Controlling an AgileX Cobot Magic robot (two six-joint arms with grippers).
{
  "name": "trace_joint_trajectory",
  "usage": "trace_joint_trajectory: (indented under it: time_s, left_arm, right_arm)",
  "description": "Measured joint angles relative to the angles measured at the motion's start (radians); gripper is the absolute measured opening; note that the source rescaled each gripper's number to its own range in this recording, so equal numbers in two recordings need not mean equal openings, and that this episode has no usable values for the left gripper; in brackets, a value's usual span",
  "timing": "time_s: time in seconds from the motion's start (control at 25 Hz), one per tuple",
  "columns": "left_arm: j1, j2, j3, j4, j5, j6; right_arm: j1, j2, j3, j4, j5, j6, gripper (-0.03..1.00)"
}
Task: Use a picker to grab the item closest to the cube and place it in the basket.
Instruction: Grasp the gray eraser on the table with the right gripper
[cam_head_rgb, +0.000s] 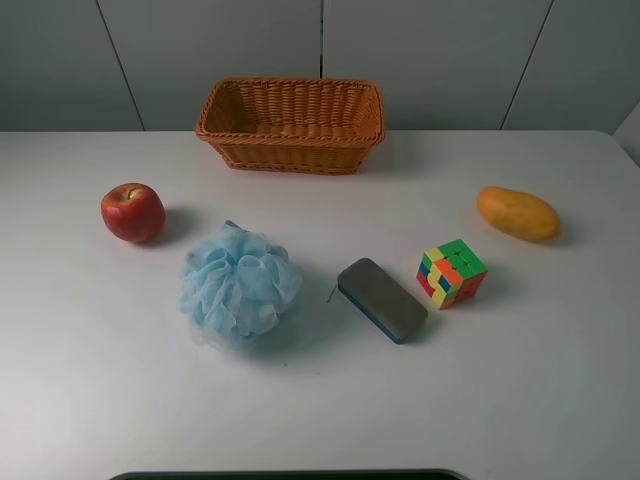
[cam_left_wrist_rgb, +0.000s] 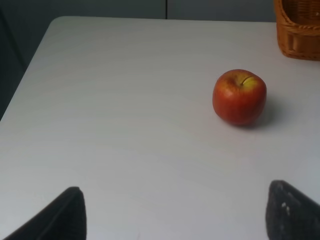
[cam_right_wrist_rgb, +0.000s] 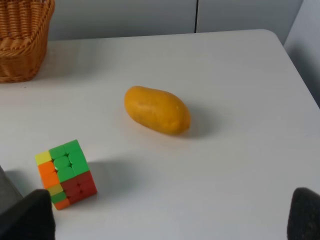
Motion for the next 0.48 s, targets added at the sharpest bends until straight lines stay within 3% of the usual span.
trace_joint_trajectory:
  time_s: [0.2,0.48]
  left_arm:
    - [0.0,0.0,0.0,0.0,0.0,0.0]
    - [0.0,0.0,0.0,0.0,0.0,0.0]
  right_arm:
    - [0.0,-0.002,-0.007,0.0,-0.004,0.0,1.0]
    - [0.0,0.129,-0.143,-0.026,-0.02,-0.061,1.0]
